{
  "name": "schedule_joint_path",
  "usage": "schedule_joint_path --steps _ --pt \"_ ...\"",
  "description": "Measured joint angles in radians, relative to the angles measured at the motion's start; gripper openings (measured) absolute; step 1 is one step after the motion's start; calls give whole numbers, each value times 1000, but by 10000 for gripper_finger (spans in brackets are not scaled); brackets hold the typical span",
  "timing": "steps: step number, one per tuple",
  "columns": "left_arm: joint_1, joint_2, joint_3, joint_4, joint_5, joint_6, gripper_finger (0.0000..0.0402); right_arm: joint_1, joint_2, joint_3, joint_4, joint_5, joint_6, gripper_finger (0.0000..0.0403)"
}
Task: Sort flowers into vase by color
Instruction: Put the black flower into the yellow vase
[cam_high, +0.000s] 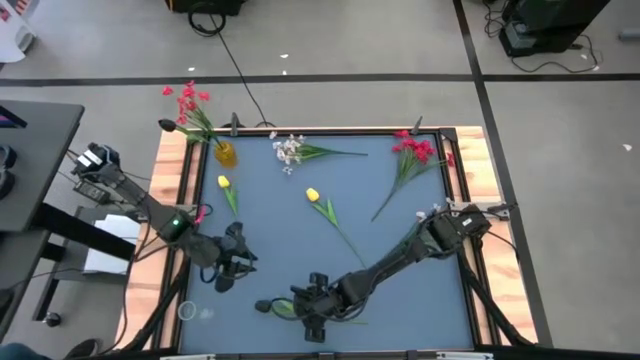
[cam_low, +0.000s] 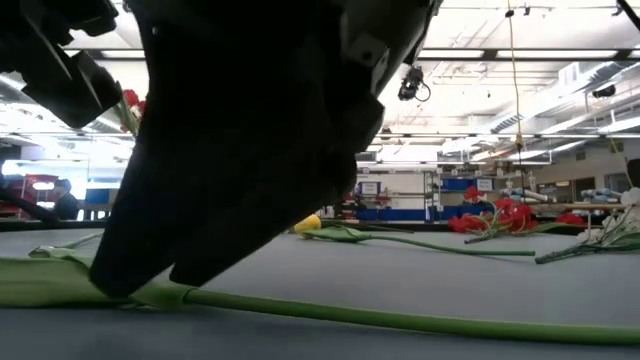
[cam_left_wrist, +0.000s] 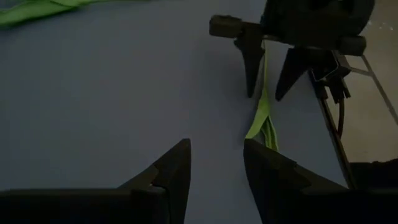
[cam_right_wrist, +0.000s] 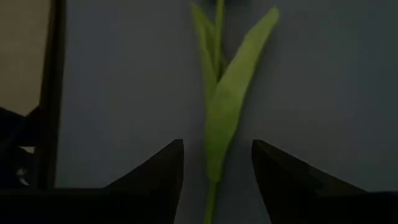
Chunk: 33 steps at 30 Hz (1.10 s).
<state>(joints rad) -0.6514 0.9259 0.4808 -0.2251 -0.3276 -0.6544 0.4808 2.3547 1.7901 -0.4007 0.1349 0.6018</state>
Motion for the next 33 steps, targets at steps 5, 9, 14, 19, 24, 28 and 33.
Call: schedule_joint_path --steps 5,9,14,19,24,28,33 --pt "0 4 0 -30 -61 -80 153 -21 -2 2 -29 -32 7 161" --pt "0 1 0 -35 -77 -90 153 -41 -1 5 -65 -136 7 128" --pt "-1 1 1 -35 -77 -103 153 -47 5 9 -149 -154 5 104" --pt "-1 1 1 -41 -77 -105 153 -52 2 10 -165 -117 7 74" --pt "-4 1 1 -42 -72 -121 153 -80 2 9 -166 -134 98 35" --pt "-4 1 2 -42 -72 -123 153 -93 -4 6 -137 -122 162 8" --pt "-4 -1 3 -42 -71 -121 153 -114 -26 1 -161 63 305 7"
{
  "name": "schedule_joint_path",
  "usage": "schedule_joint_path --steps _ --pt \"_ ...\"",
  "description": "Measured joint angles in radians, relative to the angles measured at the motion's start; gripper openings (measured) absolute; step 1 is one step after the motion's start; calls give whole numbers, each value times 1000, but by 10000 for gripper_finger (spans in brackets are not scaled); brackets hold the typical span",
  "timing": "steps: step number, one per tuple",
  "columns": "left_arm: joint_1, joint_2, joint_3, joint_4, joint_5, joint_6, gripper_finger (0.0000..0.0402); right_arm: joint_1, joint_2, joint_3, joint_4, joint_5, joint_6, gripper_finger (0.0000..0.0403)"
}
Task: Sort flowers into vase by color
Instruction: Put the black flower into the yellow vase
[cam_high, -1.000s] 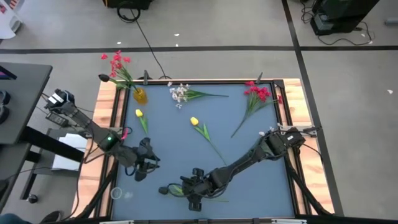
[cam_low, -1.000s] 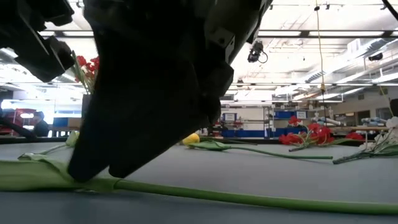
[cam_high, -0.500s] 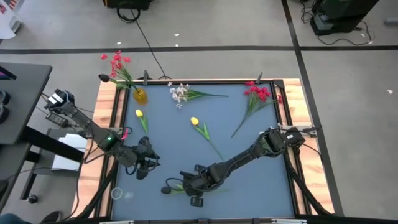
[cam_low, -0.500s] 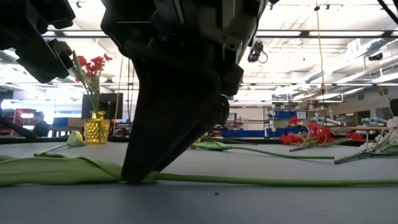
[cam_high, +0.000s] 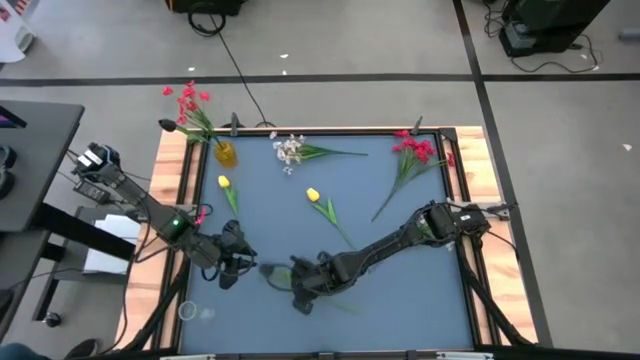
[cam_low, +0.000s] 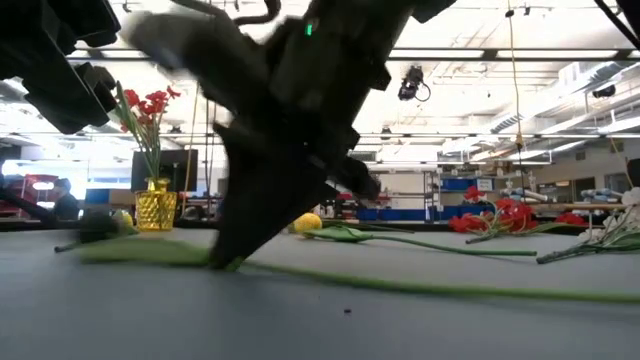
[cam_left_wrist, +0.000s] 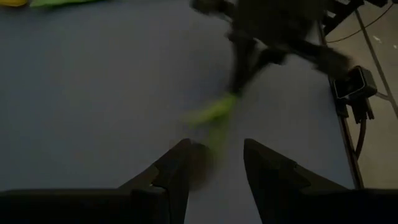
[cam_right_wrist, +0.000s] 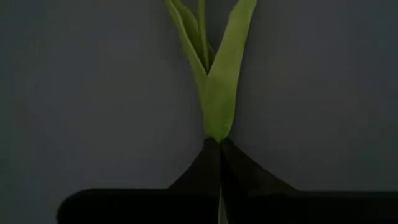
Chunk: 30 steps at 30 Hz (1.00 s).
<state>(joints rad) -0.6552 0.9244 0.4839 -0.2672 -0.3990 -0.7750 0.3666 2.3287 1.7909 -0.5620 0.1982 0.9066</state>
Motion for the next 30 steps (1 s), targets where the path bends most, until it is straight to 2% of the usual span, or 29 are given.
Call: schedule_joint_path --steps 4,8,13,17,22,26,30 --pt "2 -23 0 -2 -11 -9 153 -15 -32 -1 -24 157 146 4" --pt "3 -62 0 -4 -66 -16 153 -29 -72 1 -56 305 274 2" --pt "26 -112 0 -11 -158 -23 153 -57 -142 1 -30 456 265 2" --pt "94 -153 0 -9 -182 -16 153 -79 -194 3 28 480 123 1" --pt "196 -209 0 101 -182 121 153 -104 -247 3 78 479 -62 0" --pt "262 -240 0 161 -168 175 153 -126 -276 -9 109 476 -131 0" --pt "305 -247 1 202 -152 195 153 -159 -320 -80 265 467 -193 0"
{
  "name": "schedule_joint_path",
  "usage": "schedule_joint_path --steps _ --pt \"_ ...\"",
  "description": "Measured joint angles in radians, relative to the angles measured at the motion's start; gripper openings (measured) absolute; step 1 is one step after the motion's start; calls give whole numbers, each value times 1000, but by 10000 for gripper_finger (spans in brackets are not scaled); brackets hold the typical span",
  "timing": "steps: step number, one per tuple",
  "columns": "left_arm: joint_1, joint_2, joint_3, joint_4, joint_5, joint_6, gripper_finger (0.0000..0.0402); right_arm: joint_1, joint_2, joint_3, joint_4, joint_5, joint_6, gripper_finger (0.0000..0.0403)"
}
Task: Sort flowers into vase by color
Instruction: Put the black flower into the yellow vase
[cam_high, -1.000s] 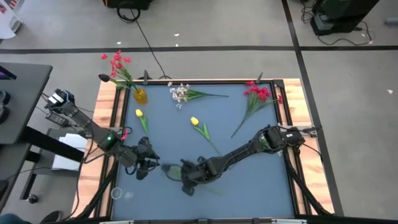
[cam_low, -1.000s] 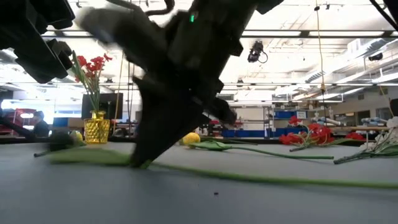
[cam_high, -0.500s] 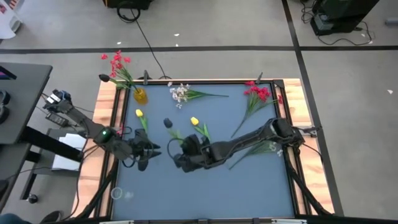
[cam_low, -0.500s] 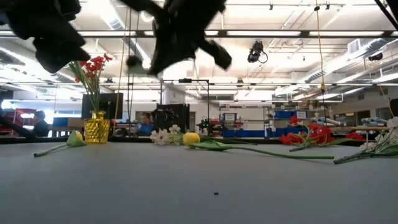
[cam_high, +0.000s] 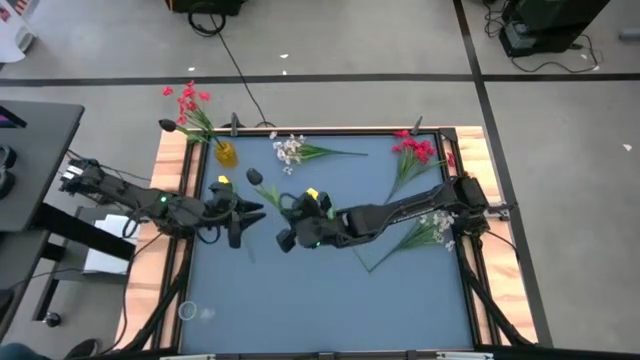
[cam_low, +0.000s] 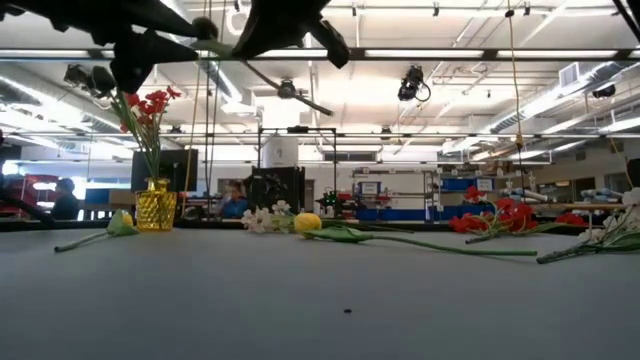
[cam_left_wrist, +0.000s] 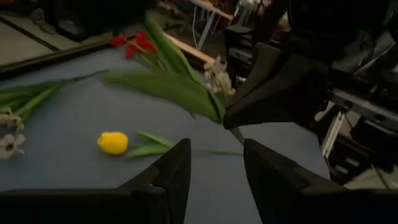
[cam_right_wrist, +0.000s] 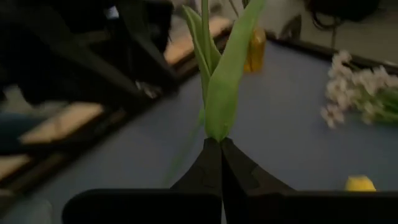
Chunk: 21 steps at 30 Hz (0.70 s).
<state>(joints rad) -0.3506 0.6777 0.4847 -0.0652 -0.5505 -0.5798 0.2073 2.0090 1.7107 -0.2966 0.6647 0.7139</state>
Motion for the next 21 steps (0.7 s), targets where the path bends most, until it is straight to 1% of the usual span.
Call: schedule_joint_path --steps 4,6,9,11,18,21 --pt "35 0 0 15 2 -2 153 -44 -45 -109 218 -47 -53 0" --pt "55 0 0 25 2 -4 153 -65 -65 -166 328 -90 -89 0" --pt "86 0 0 55 3 18 153 -85 -93 -241 452 -141 -129 0" --pt "108 0 0 82 10 39 153 -93 -106 -290 529 -154 -147 0" --pt "218 2 0 162 102 82 153 -132 -134 -435 803 -217 -179 0" --pt "275 2 0 191 167 98 153 -151 -130 -456 857 -260 -201 0"
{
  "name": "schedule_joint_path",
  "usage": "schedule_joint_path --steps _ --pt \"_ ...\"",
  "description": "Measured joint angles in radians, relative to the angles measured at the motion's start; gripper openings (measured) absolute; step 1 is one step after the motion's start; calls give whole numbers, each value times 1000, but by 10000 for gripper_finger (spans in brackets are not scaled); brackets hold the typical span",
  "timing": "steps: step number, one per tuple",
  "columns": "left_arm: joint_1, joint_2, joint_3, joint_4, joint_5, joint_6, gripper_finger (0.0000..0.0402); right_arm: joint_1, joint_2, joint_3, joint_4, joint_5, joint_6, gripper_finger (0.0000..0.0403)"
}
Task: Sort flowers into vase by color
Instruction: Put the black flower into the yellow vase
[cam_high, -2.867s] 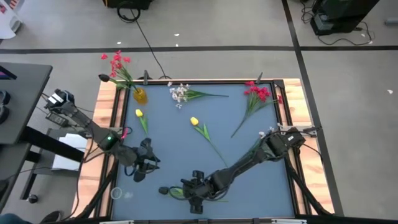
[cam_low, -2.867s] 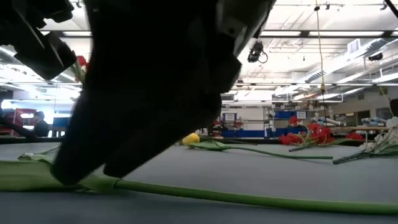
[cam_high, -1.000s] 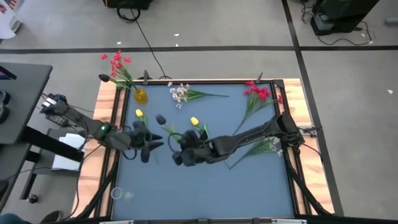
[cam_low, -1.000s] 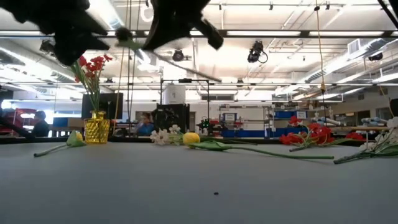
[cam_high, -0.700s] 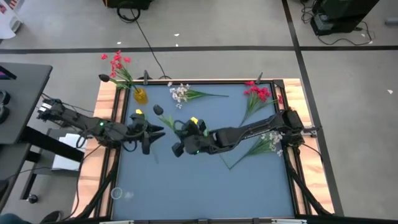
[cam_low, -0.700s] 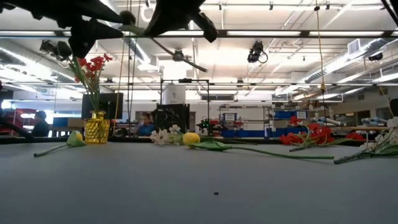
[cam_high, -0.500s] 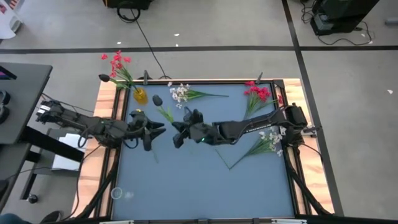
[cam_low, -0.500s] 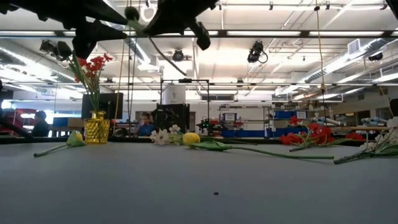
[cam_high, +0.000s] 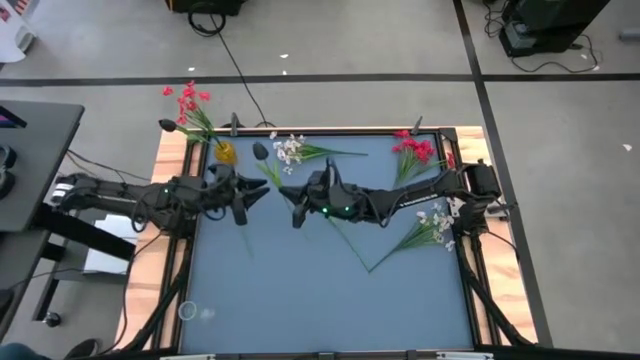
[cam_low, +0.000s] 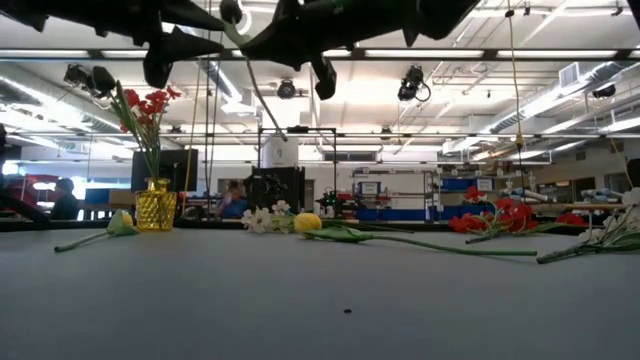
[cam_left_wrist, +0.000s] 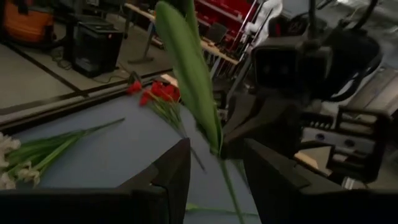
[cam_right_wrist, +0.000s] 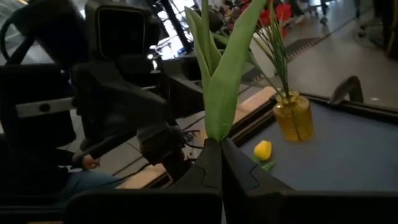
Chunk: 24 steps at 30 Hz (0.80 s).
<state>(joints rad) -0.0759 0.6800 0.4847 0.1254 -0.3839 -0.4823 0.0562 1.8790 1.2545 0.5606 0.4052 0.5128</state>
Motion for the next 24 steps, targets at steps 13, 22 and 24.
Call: schedule_joint_path --steps 13,22,24 --pt "200 28 0 127 198 51 151 -90 0 0 27 -129 -79 0" --pt "283 40 -1 164 251 50 101 -115 0 0 30 -191 -144 0" --pt "293 41 -1 169 259 51 90 -119 0 0 29 -193 -150 0"
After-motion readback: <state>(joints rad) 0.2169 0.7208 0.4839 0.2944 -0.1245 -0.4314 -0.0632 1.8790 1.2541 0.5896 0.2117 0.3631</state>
